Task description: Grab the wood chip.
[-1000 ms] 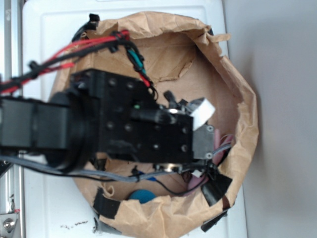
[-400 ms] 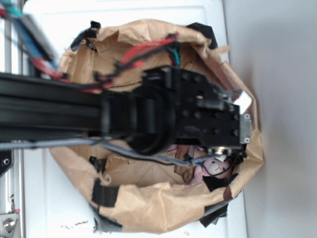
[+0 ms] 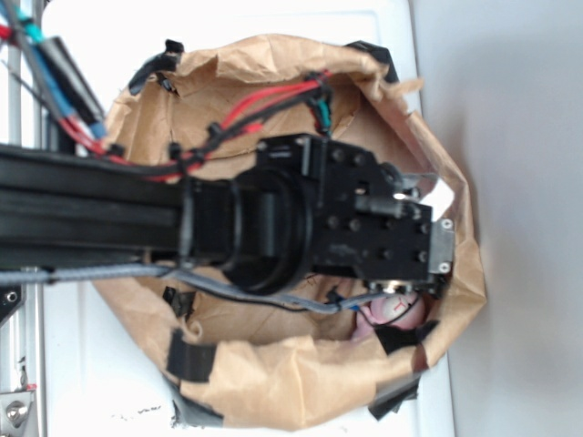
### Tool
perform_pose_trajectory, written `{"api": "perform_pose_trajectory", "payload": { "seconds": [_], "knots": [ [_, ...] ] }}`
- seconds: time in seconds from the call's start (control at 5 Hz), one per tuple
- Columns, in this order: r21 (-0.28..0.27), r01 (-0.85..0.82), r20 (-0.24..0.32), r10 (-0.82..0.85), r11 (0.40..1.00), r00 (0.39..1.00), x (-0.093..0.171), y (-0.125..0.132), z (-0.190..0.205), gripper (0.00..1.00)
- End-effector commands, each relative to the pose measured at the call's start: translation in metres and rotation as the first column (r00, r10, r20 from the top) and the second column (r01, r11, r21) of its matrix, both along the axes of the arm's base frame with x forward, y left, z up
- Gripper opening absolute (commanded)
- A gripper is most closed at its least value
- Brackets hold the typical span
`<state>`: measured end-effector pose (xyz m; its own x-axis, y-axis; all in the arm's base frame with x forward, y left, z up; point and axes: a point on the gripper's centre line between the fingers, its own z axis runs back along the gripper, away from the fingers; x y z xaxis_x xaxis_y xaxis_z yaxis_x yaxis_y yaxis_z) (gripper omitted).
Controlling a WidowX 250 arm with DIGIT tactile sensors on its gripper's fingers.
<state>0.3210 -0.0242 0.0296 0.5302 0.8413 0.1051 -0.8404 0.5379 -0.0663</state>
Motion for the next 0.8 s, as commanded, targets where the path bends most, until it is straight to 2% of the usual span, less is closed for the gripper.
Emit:
{"api": "perform_pose_trajectory", "payload": {
  "seconds": [0.0,0.2,0.6],
  "knots": [
    [-0.078,-0.036,0.137,0.046,0.996,0.989,-0.004,0.018,0.062,0.00],
    [-0.127,-0.053,0.169,0.075,0.990,0.983,-0.010,0.030,0.082,0.00],
    [-0.143,-0.008,0.172,0.033,0.990,0.985,-0.043,0.033,0.103,0.00]
  ]
}}
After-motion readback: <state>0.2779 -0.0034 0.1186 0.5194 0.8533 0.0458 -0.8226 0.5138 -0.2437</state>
